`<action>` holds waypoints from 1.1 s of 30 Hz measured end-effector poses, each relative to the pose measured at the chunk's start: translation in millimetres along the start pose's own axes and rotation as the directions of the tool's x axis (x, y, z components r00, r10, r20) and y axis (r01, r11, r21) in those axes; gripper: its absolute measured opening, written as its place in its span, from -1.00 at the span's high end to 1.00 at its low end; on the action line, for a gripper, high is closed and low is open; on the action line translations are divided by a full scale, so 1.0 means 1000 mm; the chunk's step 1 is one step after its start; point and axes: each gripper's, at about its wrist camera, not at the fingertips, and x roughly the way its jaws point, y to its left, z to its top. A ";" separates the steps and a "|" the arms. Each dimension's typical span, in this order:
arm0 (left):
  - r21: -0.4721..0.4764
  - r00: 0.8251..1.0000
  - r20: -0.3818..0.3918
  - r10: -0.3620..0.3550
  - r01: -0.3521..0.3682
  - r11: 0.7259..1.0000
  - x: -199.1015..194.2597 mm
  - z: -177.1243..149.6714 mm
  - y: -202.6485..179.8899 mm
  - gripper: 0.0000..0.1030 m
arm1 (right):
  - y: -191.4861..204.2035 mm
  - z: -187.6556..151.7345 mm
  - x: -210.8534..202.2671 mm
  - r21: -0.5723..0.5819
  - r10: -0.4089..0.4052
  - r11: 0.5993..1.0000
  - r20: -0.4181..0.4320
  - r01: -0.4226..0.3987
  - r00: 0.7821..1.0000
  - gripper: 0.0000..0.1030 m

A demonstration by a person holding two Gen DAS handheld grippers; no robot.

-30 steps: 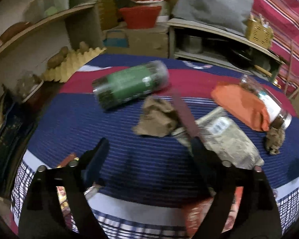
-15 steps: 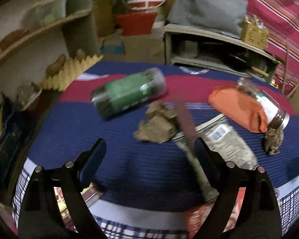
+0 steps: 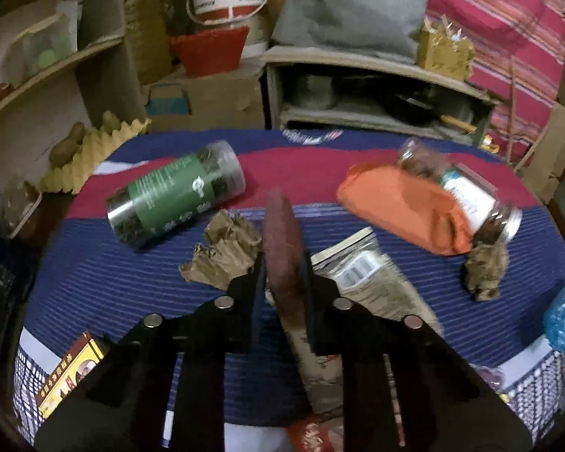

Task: Collect trash
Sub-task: 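Carry the maroon pad and blue bag over the light-blue basket with both tools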

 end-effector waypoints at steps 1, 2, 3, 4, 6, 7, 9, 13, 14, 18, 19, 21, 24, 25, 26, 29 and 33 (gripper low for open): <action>0.005 1.000 0.014 -0.009 0.009 1.000 -0.007 0.001 -0.001 0.75 | 0.000 0.001 -0.001 0.000 0.001 1.000 0.004 -0.001 1.000 0.76; 0.011 0.999 0.031 -0.013 0.012 1.000 -0.014 0.001 -0.003 0.75 | -0.001 0.001 -0.003 0.000 0.002 1.000 0.008 -0.002 1.000 0.76; 0.017 0.999 0.051 -0.013 0.013 1.000 -0.021 0.002 -0.005 0.75 | -0.001 0.001 -0.005 0.001 0.002 1.000 0.012 -0.002 1.000 0.76; 0.024 0.998 0.068 -0.014 0.013 1.000 -0.028 0.002 -0.006 0.75 | -0.001 0.002 -0.007 0.002 0.003 1.000 0.017 -0.003 1.000 0.76; 0.032 0.995 0.096 -0.023 0.020 0.999 -0.041 0.004 -0.010 0.75 | -0.003 0.003 -0.010 0.007 0.004 1.000 0.026 -0.004 1.000 0.76; 0.034 0.994 0.104 -0.028 0.025 0.999 -0.046 0.004 -0.011 0.75 | -0.003 0.004 -0.012 0.009 0.005 1.000 0.031 -0.006 0.999 0.76; 0.038 0.992 0.118 -0.045 0.041 0.998 -0.059 0.006 -0.018 0.75 | -0.005 0.004 -0.018 0.017 0.007 1.000 0.045 -0.008 0.999 0.76; 0.059 0.985 0.151 -0.087 0.079 0.995 -0.080 0.005 -0.040 0.75 | -0.010 0.006 -0.032 0.019 -0.003 1.000 0.070 0.002 0.998 0.76; 0.069 0.981 0.166 -0.098 0.088 0.994 -0.087 0.004 -0.050 0.75 | -0.014 0.007 -0.038 0.023 -0.008 1.000 0.082 0.006 0.997 0.76; 0.126 0.968 0.182 -0.171 0.149 0.981 -0.104 -0.002 -0.091 0.75 | -0.034 0.009 -0.066 0.062 -0.020 0.998 0.130 0.012 0.991 0.76; 0.141 0.965 0.185 -0.185 0.160 0.977 -0.107 -0.004 -0.101 0.75 | -0.039 0.009 -0.073 0.062 -0.032 0.998 0.143 0.023 0.989 0.76; 0.168 0.958 0.191 -0.215 0.184 0.969 -0.114 -0.008 -0.120 0.75 | -0.051 0.007 -0.092 0.064 -0.068 0.996 0.173 0.058 0.982 0.76; 0.188 0.934 0.197 -0.297 0.262 0.947 -0.126 -0.015 -0.150 0.75 | -0.072 0.002 -0.112 0.083 -0.112 0.992 0.192 0.098 0.975 0.76; 0.190 0.927 0.194 -0.322 0.286 0.939 -0.129 -0.018 -0.159 0.75 | -0.078 -0.001 -0.117 0.085 -0.131 0.990 0.193 0.116 0.972 0.76; 0.194 0.923 0.190 -0.336 0.300 0.934 -0.131 -0.019 -0.165 0.75 | -0.086 -0.004 -0.122 0.087 -0.157 0.986 0.194 0.142 0.968 0.76; 0.219 0.905 0.177 -0.387 0.347 0.912 -0.138 -0.029 -0.193 0.75 | -0.113 -0.016 -0.136 0.122 -0.216 0.973 0.192 0.195 0.957 0.76; 0.261 0.878 0.170 -0.448 0.399 0.879 -0.147 -0.045 -0.233 0.75 | -0.153 -0.030 -0.151 0.206 -0.287 0.947 0.195 0.247 0.938 0.76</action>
